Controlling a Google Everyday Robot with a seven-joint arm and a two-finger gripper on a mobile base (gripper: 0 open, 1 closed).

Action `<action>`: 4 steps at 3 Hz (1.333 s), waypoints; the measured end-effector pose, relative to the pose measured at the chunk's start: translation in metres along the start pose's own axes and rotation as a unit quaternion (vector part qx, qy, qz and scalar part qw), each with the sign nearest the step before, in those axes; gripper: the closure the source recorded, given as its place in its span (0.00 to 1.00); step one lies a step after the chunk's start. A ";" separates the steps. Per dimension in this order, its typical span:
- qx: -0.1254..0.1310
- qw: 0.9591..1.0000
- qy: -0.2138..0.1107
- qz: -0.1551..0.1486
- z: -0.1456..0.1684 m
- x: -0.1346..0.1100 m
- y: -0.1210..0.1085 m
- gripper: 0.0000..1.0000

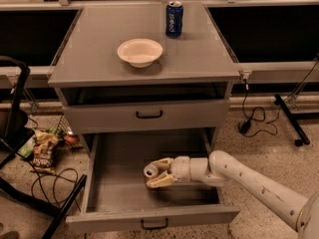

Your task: Place orange can into middle drawer

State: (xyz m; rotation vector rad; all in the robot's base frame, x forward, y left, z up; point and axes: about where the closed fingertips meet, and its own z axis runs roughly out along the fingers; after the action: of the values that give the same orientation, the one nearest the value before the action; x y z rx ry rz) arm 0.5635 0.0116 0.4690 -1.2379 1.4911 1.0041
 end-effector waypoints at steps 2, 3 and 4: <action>0.000 1.000 0.000 0.000 0.000 0.000 0.000 0.36; 0.000 1.000 0.000 0.000 0.000 0.000 0.000 0.11; -0.002 1.000 0.000 -0.001 0.000 -0.002 0.000 0.00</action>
Offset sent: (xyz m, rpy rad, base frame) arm 0.0000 0.0000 0.0000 0.0000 0.0000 0.0000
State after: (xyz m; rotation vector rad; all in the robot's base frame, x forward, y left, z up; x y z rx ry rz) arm 0.5636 0.0122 0.4709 -1.2431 1.4887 1.0066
